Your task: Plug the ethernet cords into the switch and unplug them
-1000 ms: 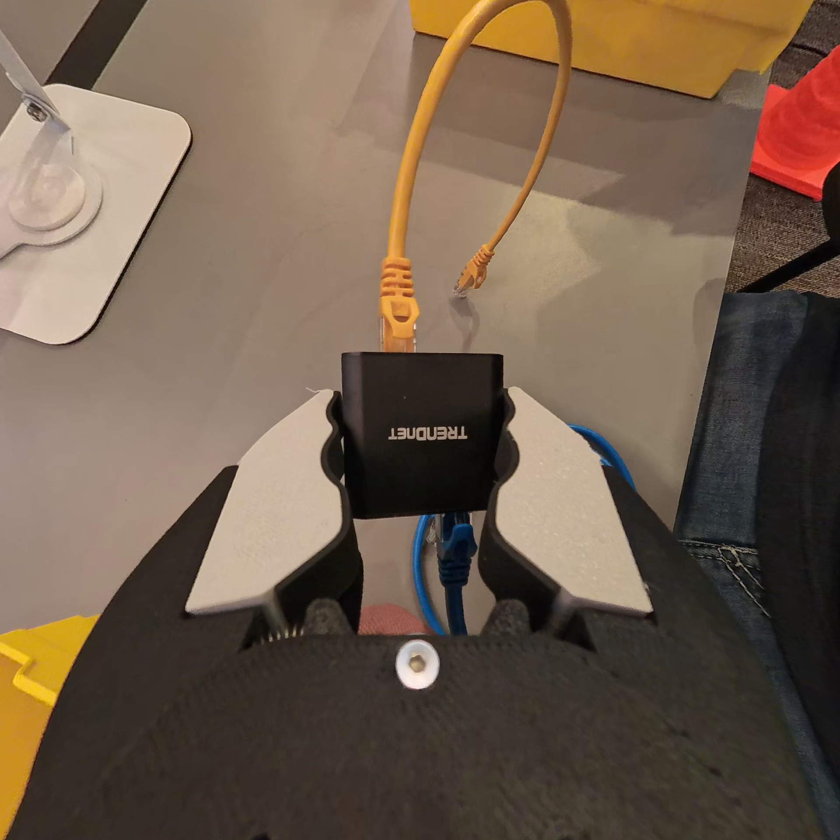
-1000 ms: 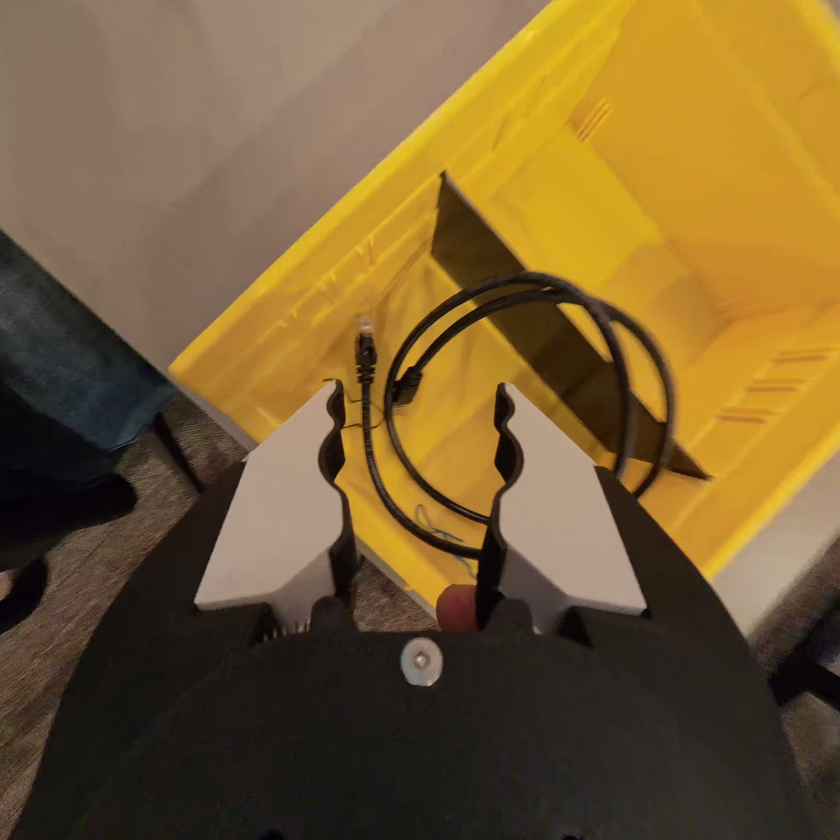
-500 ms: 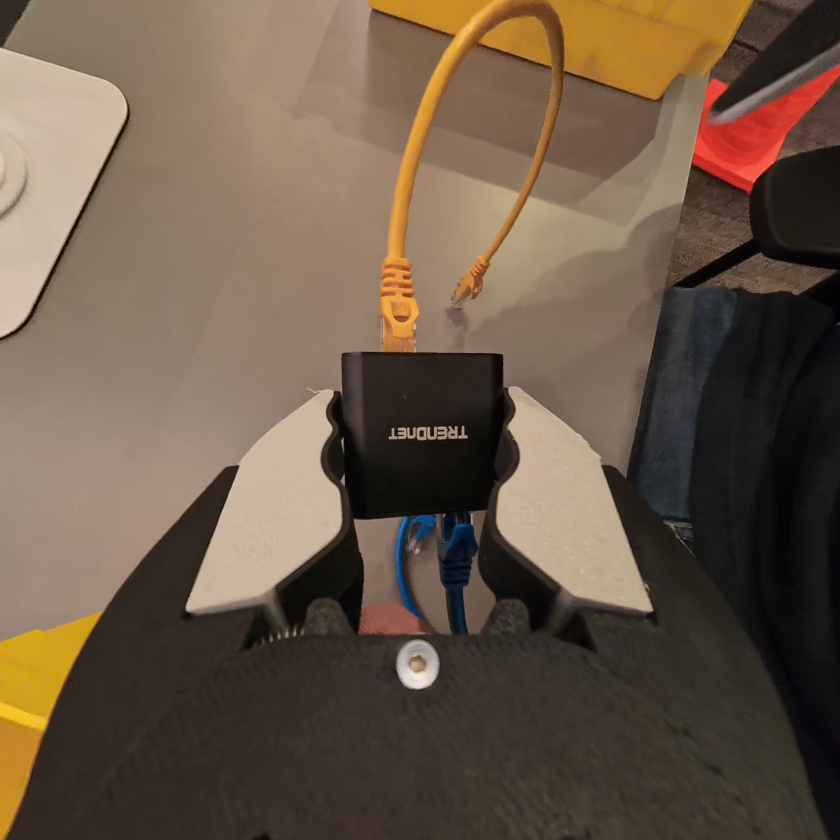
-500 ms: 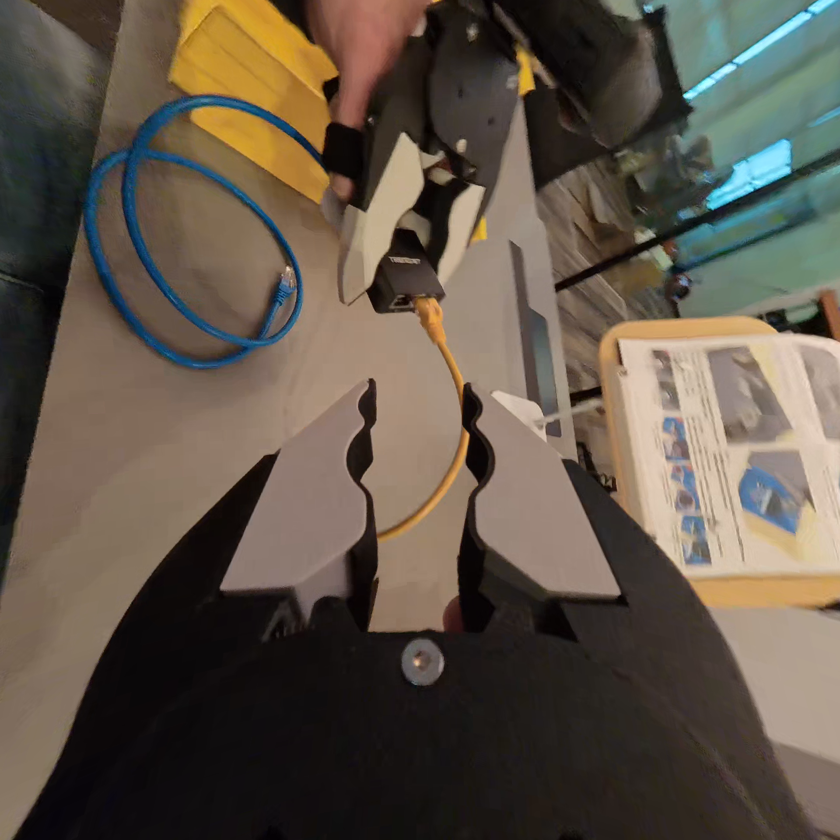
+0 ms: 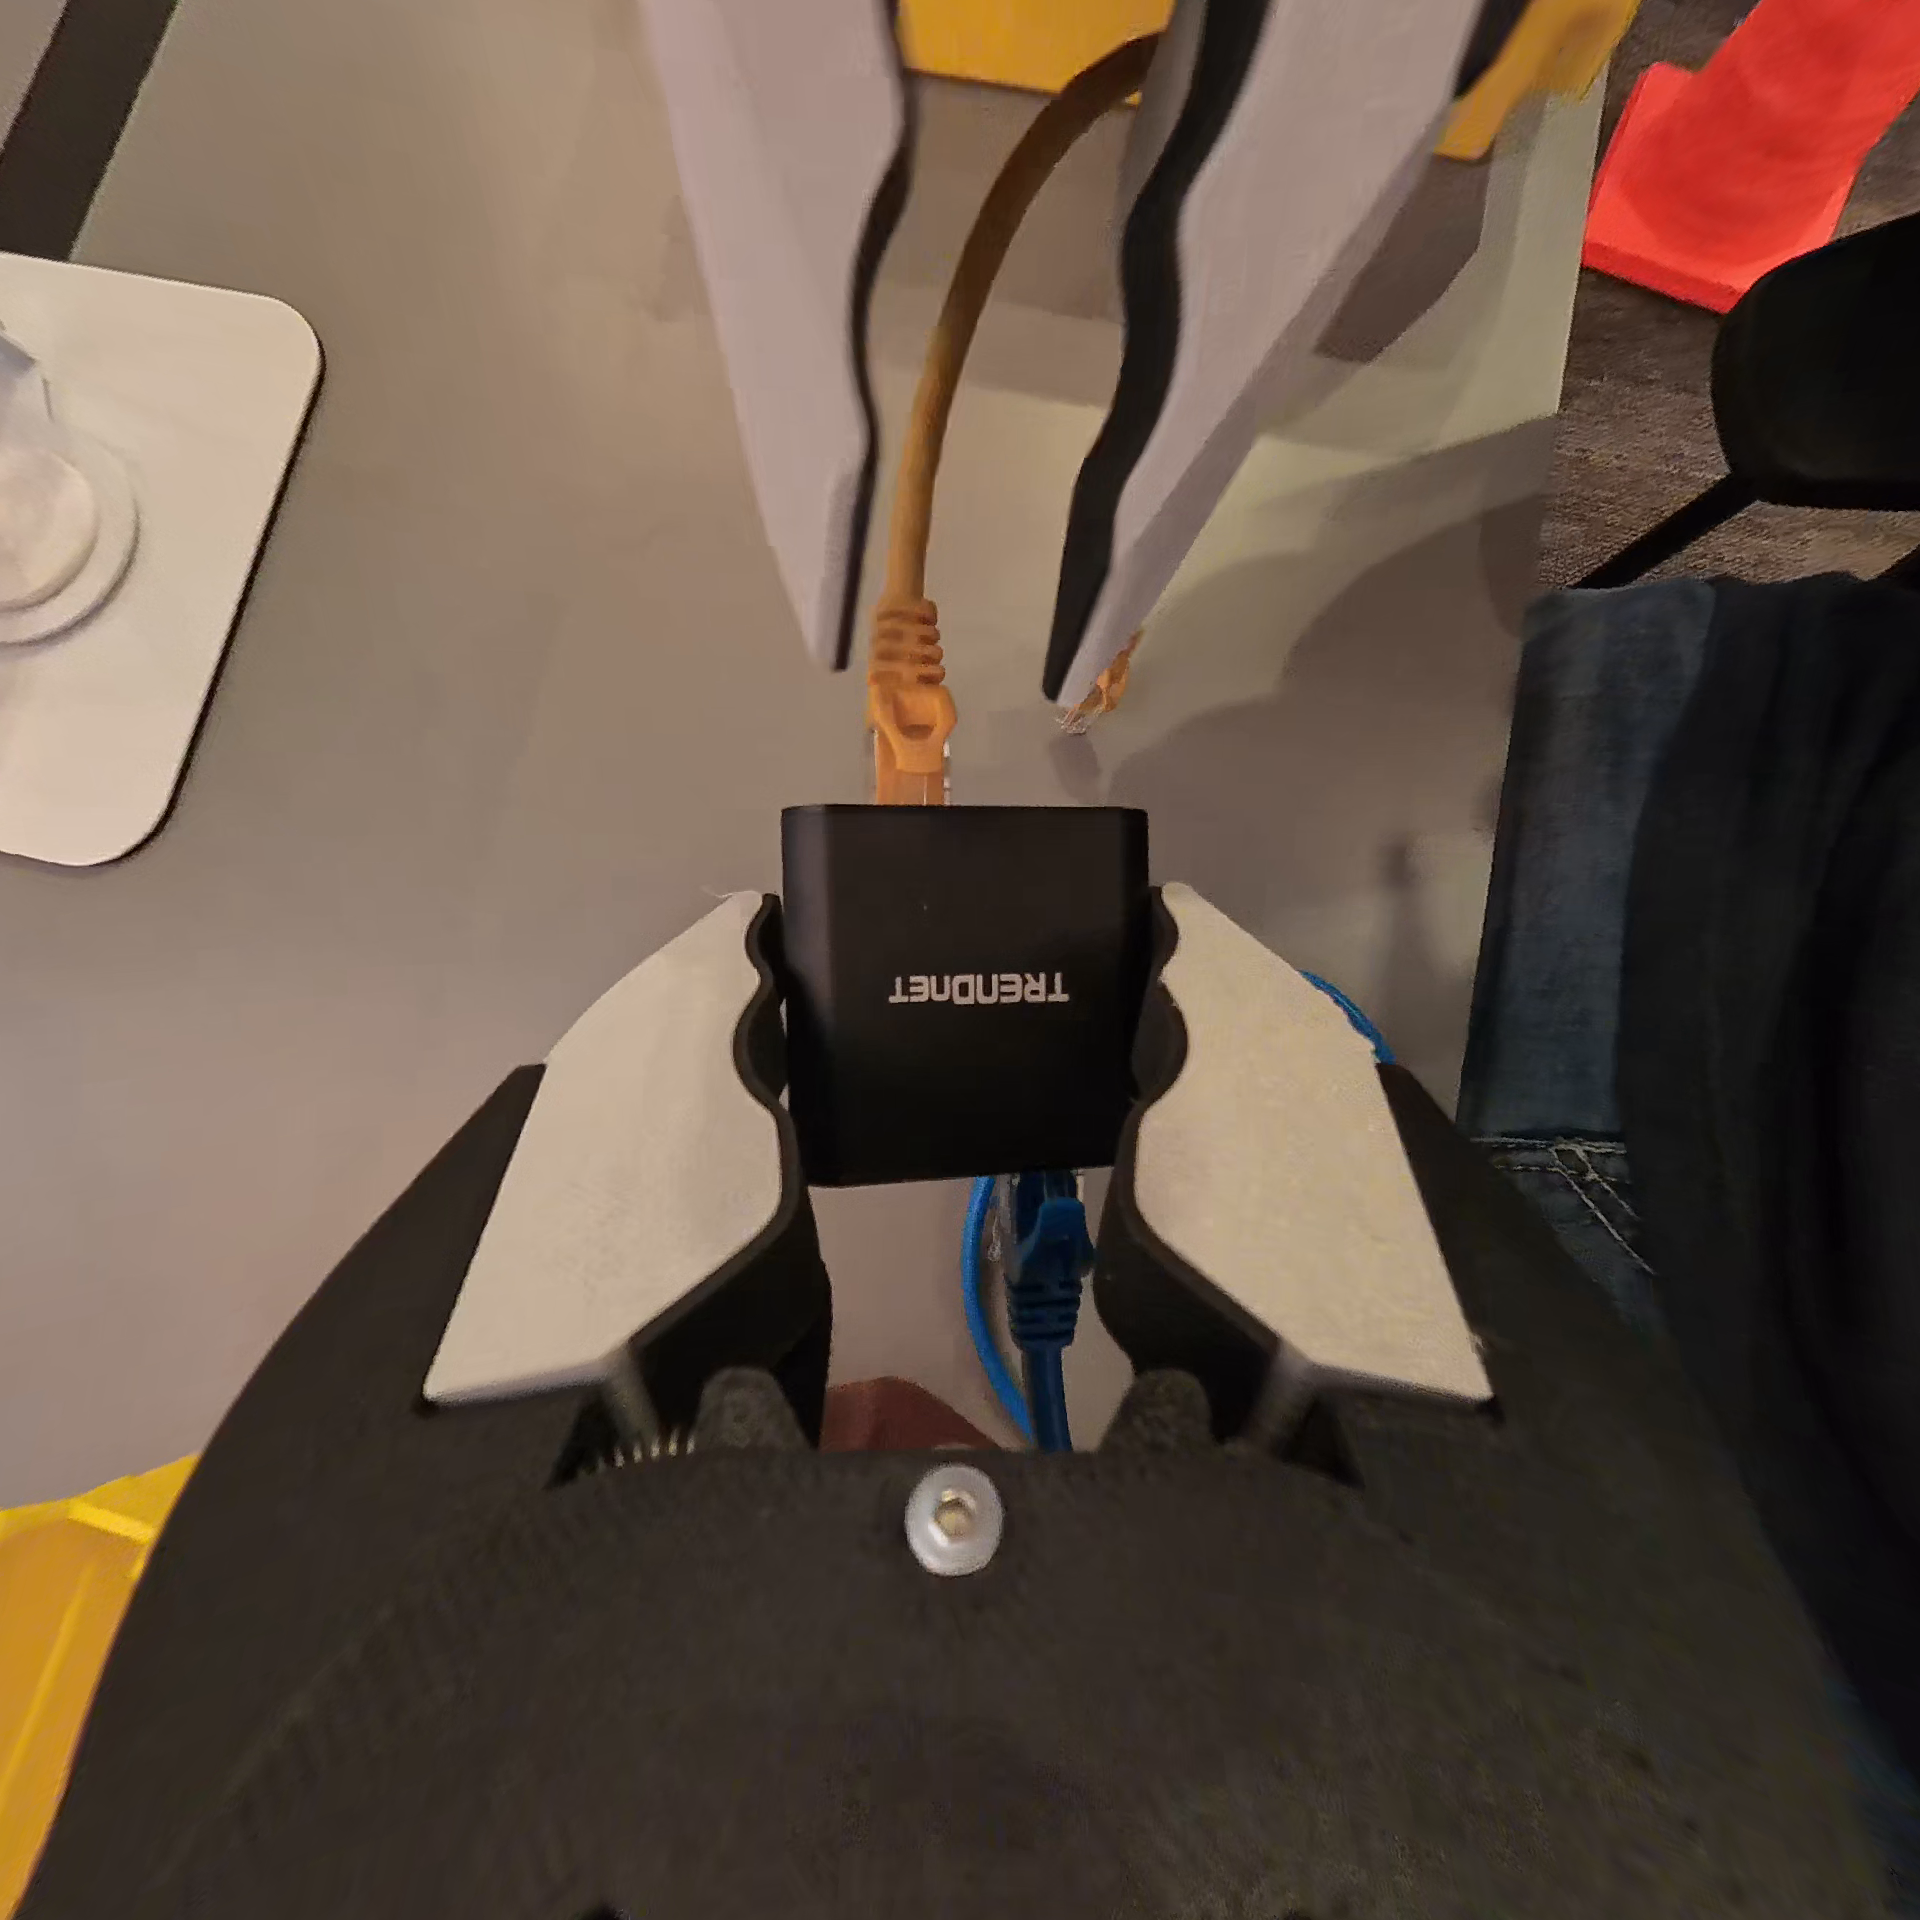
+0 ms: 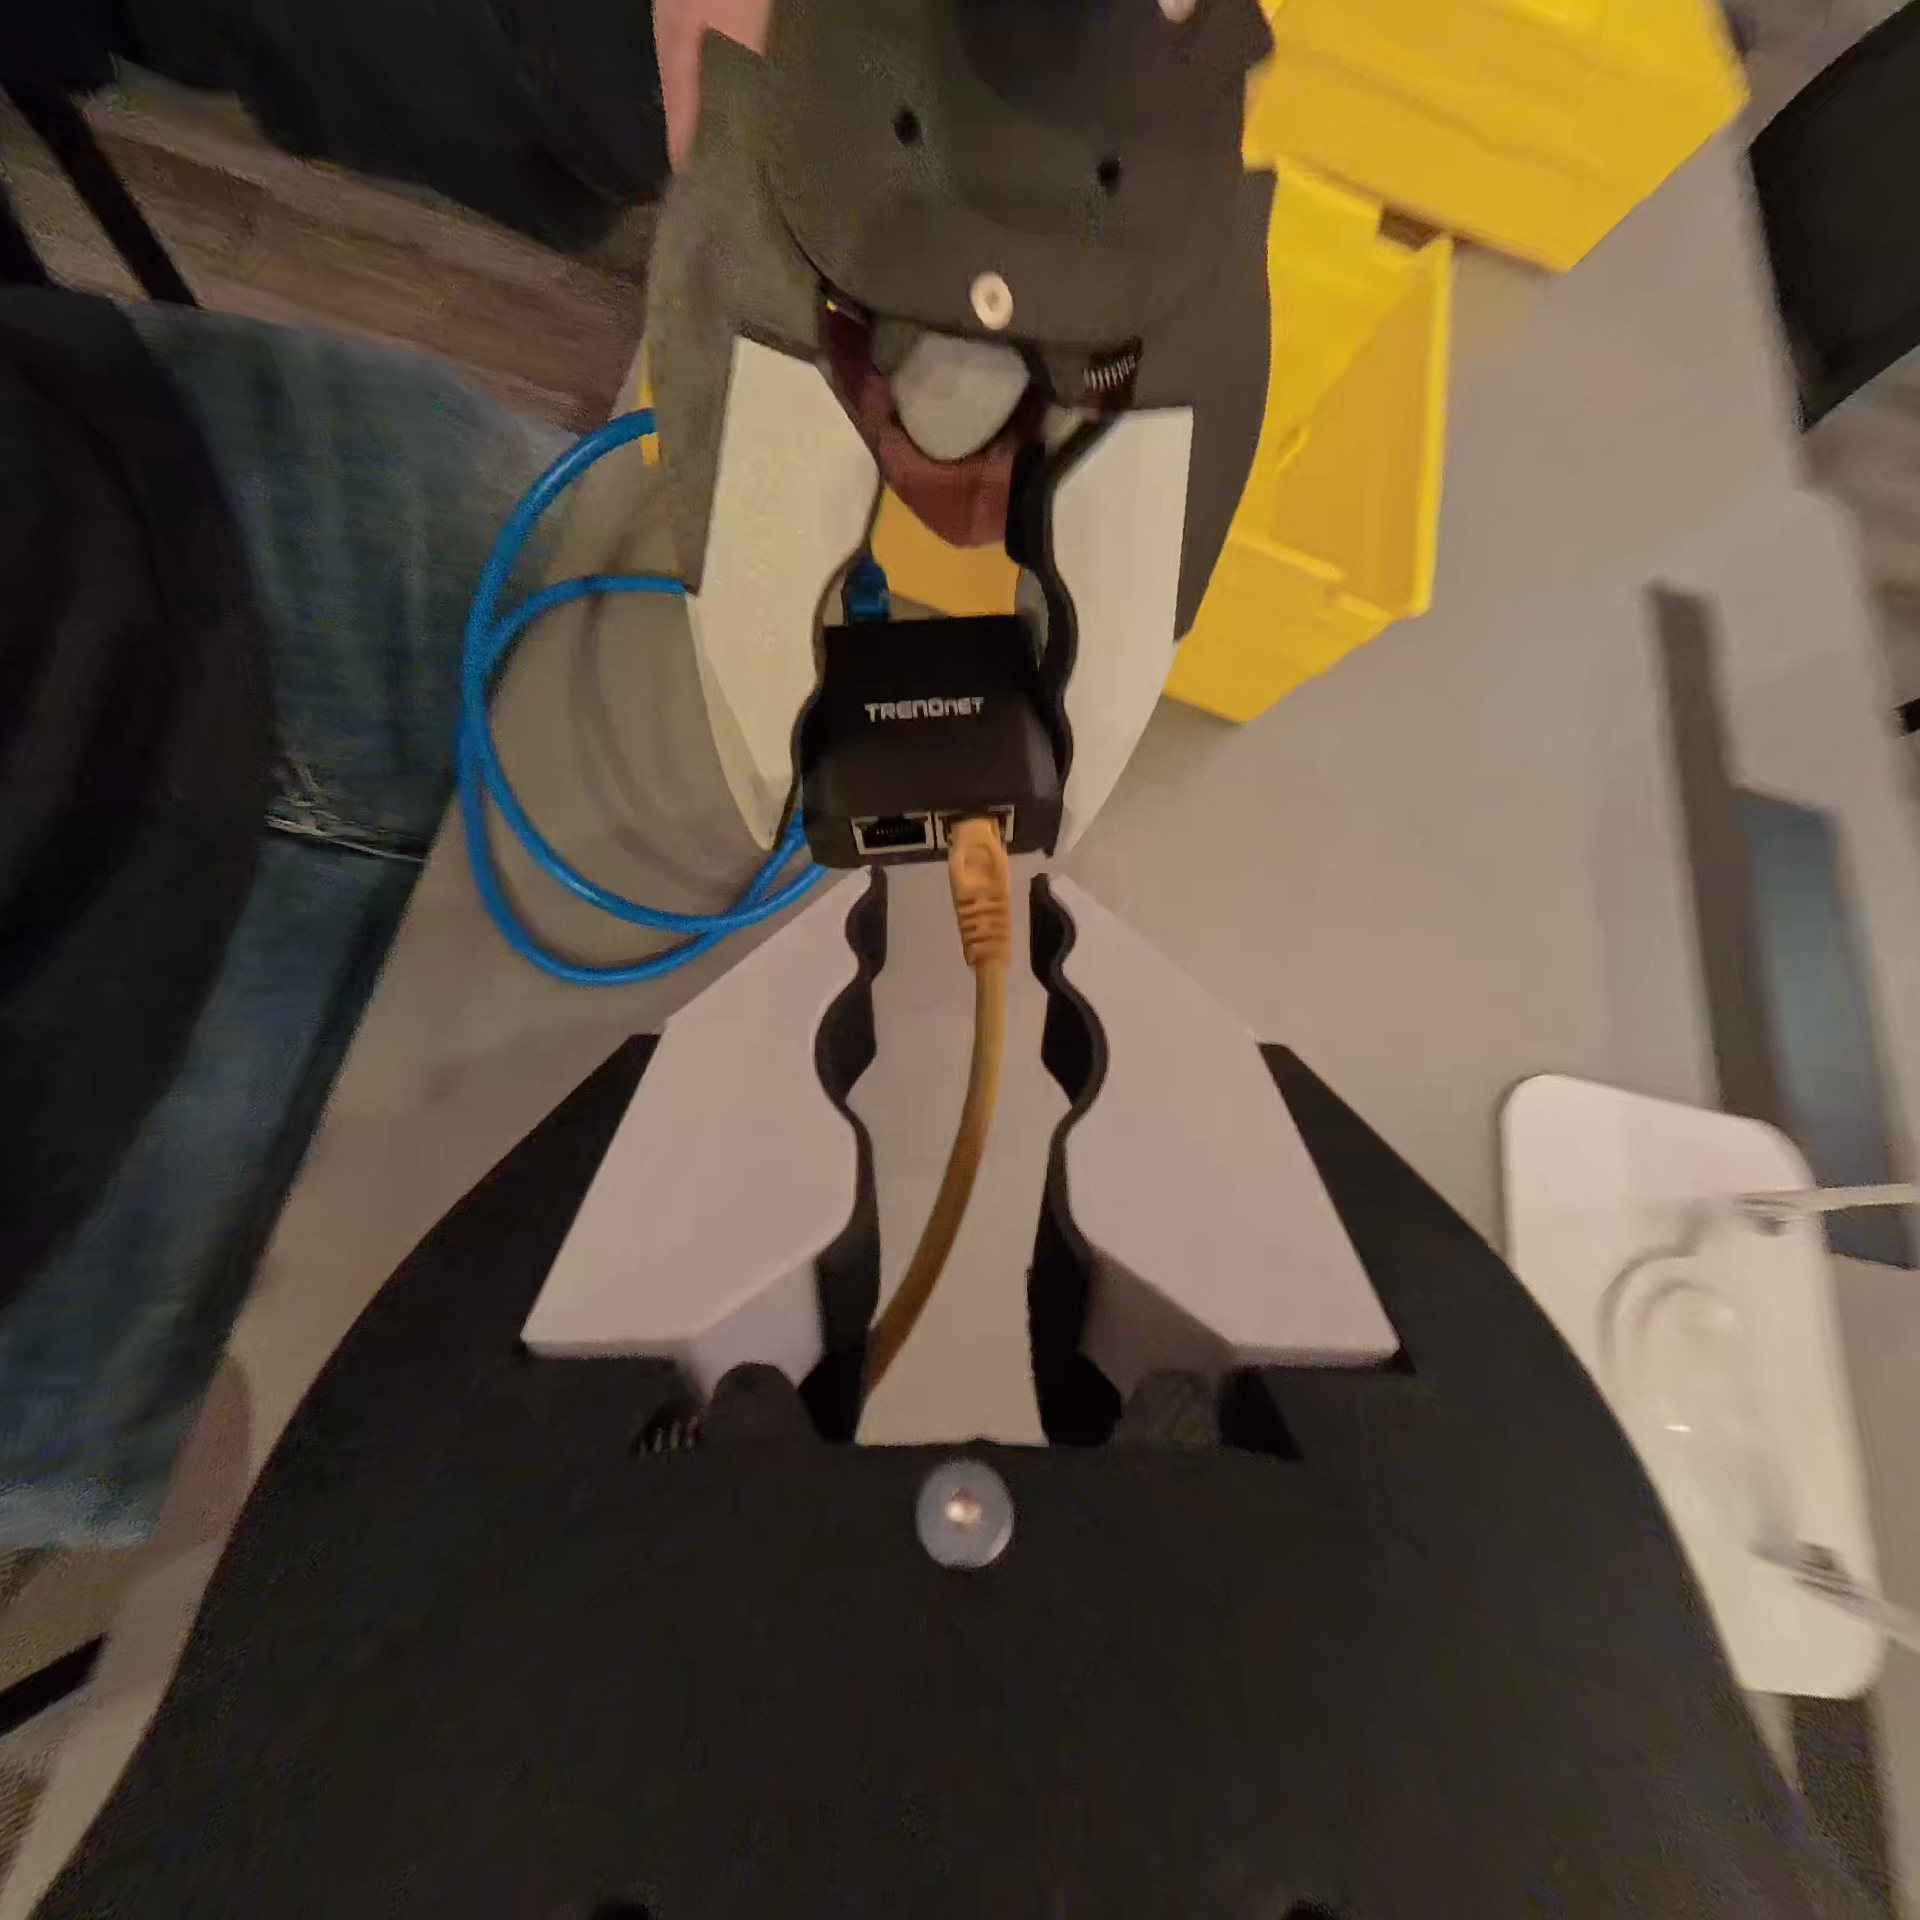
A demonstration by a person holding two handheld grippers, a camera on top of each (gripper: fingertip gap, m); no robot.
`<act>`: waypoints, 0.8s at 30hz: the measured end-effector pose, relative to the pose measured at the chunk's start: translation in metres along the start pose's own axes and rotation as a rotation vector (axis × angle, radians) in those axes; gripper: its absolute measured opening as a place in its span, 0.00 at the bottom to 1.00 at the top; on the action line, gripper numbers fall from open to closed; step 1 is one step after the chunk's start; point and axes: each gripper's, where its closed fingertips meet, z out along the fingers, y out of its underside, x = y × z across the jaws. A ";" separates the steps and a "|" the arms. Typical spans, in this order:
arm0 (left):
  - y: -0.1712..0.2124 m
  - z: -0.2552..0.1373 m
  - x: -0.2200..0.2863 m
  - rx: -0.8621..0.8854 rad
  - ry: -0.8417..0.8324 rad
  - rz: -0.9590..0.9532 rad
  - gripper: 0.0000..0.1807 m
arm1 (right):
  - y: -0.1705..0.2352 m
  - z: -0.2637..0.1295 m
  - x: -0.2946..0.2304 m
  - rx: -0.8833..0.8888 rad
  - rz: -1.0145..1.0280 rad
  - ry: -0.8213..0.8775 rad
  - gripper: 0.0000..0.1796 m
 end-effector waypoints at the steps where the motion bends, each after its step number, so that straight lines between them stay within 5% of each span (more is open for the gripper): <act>1: -0.001 0.000 0.000 -0.001 -0.005 0.004 0.36 | 0.003 0.001 0.001 -0.009 0.030 -0.027 0.17; 13: -0.012 -0.009 0.007 0.090 0.200 -0.131 0.36 | 0.000 0.003 0.005 -0.163 -0.576 0.354 0.14; 24: -0.024 -0.014 0.013 0.118 0.375 -0.224 0.35 | -0.004 -0.001 0.009 -0.263 -0.827 0.482 0.08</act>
